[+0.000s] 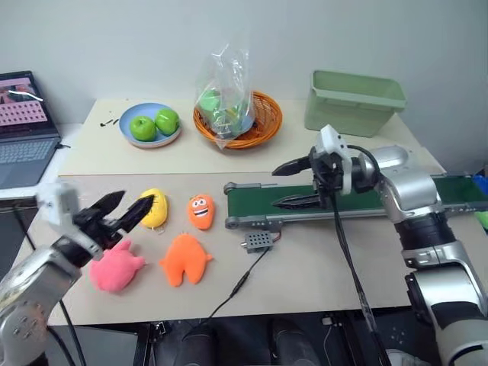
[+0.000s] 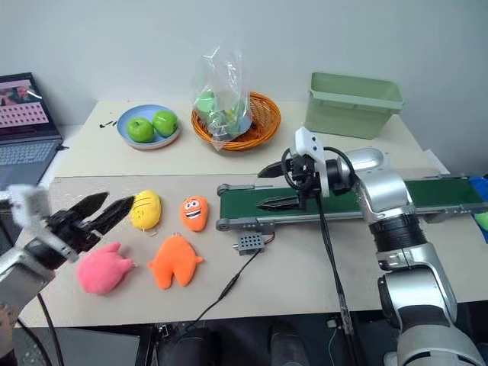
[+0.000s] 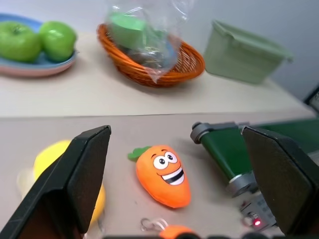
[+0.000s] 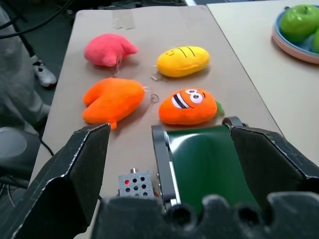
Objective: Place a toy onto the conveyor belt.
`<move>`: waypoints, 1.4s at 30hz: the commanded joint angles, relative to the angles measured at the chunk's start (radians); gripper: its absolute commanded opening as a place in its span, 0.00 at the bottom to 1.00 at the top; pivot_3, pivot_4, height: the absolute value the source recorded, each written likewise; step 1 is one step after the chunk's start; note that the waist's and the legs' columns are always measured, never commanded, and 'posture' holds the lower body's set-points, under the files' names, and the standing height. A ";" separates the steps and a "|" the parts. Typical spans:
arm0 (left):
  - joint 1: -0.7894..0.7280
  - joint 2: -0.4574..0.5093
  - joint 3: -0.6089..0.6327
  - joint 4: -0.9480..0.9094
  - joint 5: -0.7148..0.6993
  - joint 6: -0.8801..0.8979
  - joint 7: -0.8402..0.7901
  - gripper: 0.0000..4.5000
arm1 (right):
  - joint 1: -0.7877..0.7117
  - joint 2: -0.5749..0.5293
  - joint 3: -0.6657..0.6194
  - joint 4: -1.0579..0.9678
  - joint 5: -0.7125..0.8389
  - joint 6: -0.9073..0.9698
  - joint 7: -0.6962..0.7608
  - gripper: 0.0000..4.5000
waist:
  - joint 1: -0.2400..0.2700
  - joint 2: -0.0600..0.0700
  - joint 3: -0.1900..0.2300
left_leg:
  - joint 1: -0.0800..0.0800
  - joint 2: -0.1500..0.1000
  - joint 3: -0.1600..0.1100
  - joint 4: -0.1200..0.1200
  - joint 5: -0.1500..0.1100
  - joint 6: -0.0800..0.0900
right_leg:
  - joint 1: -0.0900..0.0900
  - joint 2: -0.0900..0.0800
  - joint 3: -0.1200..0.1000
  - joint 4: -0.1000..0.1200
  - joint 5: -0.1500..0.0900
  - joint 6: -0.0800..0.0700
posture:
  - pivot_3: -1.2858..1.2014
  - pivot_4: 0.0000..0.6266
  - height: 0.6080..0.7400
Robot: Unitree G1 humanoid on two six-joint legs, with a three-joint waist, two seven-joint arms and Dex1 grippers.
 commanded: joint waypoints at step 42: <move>0.120 -0.229 0.004 0.657 -0.231 -0.076 -0.058 0.61 | 0.002 -0.130 -0.081 -0.129 -0.017 0.055 -0.046 1.00 | 0.008 -0.001 -0.001 | 0.006 0.000 0.001 -0.002 0.000 0.000 | 0.003 0.001 -0.001 0.002 -0.003 -0.004 | 0.52 0.24 1.00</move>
